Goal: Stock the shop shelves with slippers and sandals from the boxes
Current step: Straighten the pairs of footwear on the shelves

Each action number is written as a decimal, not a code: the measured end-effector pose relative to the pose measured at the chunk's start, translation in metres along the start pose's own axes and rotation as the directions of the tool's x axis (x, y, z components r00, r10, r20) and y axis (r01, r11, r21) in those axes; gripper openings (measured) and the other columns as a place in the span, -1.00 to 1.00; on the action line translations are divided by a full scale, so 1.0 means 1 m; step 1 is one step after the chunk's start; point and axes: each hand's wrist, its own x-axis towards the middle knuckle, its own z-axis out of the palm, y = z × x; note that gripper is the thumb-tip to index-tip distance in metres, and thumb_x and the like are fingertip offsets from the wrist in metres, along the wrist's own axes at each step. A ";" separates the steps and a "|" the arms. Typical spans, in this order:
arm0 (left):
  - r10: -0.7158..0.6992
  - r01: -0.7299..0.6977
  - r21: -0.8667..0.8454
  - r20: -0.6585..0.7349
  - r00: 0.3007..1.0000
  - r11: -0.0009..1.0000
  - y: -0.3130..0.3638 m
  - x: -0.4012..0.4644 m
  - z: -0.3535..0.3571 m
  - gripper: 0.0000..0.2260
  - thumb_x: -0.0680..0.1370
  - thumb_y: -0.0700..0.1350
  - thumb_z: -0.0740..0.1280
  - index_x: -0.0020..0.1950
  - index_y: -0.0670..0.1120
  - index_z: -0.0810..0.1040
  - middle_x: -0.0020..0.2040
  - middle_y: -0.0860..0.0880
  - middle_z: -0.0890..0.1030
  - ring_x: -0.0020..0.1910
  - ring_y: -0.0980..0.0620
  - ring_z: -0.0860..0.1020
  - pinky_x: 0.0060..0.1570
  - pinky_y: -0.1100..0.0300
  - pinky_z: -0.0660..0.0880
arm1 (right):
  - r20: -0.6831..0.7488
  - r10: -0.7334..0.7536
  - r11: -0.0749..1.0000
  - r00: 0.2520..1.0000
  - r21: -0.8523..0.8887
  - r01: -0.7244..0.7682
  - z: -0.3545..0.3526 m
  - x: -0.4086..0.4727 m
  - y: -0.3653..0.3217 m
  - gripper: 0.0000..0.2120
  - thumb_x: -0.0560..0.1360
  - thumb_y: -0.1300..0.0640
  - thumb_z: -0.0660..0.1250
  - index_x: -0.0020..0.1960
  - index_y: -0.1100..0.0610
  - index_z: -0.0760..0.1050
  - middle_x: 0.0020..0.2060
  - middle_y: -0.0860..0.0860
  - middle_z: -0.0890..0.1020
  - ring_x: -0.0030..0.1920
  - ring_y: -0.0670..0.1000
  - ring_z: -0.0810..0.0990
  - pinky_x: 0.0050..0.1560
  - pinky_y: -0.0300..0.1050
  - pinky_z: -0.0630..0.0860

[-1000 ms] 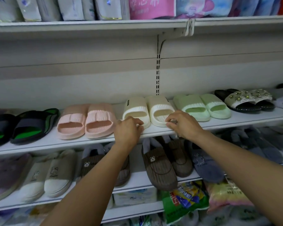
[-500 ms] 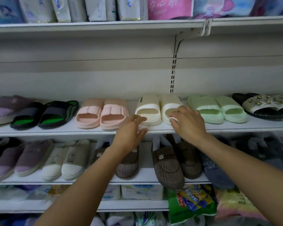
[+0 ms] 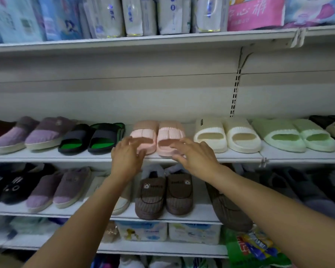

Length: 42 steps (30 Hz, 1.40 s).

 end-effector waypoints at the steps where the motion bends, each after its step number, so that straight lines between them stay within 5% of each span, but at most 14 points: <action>1: 0.045 -0.045 -0.023 0.036 0.998 0.999 -0.007 0.003 -0.002 -0.72 0.54 -0.02 0.32 0.25 0.19 0.54 0.29 -0.05 0.51 0.22 -0.12 0.49 0.19 0.00 0.44 | -0.002 0.018 1.000 1.000 -0.025 -0.018 0.004 0.004 -0.007 -0.65 0.60 -0.11 0.12 0.37 -0.17 0.37 0.31 0.01 0.44 0.15 0.14 0.54 0.13 0.01 0.39; 5: 0.108 -0.100 -0.058 0.170 0.980 0.993 -0.028 0.015 -0.002 -0.75 0.56 0.00 0.30 0.22 0.05 0.59 0.25 -0.05 0.55 0.16 -0.08 0.53 0.05 0.14 0.44 | 0.009 0.178 0.978 0.984 -0.110 -0.176 0.020 0.018 -0.023 -0.68 0.60 -0.11 0.14 0.29 -0.11 0.49 0.29 0.03 0.47 0.15 0.14 0.54 0.10 -0.04 0.39; 11: 0.150 -0.144 -0.046 0.185 0.971 0.989 -0.052 0.033 0.004 -0.76 0.56 0.03 0.29 0.19 0.06 0.60 0.23 -0.06 0.58 0.11 -0.11 0.57 0.03 0.09 0.48 | -0.020 0.319 0.948 0.947 0.012 -0.319 0.032 0.035 -0.032 -0.79 0.54 0.05 0.28 0.13 0.00 0.62 0.12 0.06 0.59 0.09 0.13 0.56 0.02 -0.03 0.49; 19: 0.161 -0.163 -0.006 0.187 0.969 0.987 -0.055 0.037 0.008 -0.74 0.55 0.10 0.26 0.22 0.17 0.57 0.16 -0.05 0.61 0.09 -0.14 0.56 -0.05 0.09 0.47 | -0.011 0.359 0.934 0.933 0.005 -0.358 0.037 0.044 -0.037 -0.81 0.52 0.10 0.28 0.08 0.03 0.62 0.05 0.09 0.60 0.06 0.15 0.56 -0.06 -0.05 0.47; 30: 0.194 -0.183 -0.065 0.275 0.942 0.981 -0.058 0.034 0.001 -0.65 0.51 0.11 0.30 0.29 0.17 0.50 0.29 -0.03 0.53 0.17 -0.16 0.51 0.07 0.01 0.51 | 0.006 0.327 0.943 0.945 -0.066 -0.326 0.031 0.046 -0.048 -0.77 0.55 0.12 0.23 0.15 0.04 0.58 0.15 0.10 0.57 0.10 0.16 0.53 0.00 -0.02 0.49; 36: 0.201 -0.197 -0.058 0.063 0.978 0.979 -0.075 0.002 -0.021 -0.61 0.55 0.13 0.25 0.37 0.12 0.40 0.29 0.02 0.48 0.25 -0.05 0.40 0.12 0.03 0.41 | -0.199 0.151 0.984 0.968 -0.065 -0.167 0.036 0.047 -0.076 -0.79 0.54 0.07 0.27 0.13 -0.02 0.61 0.10 0.01 0.60 0.11 0.11 0.52 0.01 0.00 0.46; 42: 0.096 -0.097 -0.023 -0.050 0.994 0.995 -0.136 -0.019 -0.042 -0.67 0.56 0.09 0.26 0.30 0.06 0.49 0.22 -0.01 0.52 0.19 -0.08 0.44 0.08 0.00 0.39 | -0.166 0.004 0.999 0.986 0.054 0.005 0.050 0.057 -0.122 -0.77 0.55 0.09 0.28 0.17 0.03 0.59 0.14 0.03 0.58 0.10 0.11 0.56 -0.03 0.05 0.52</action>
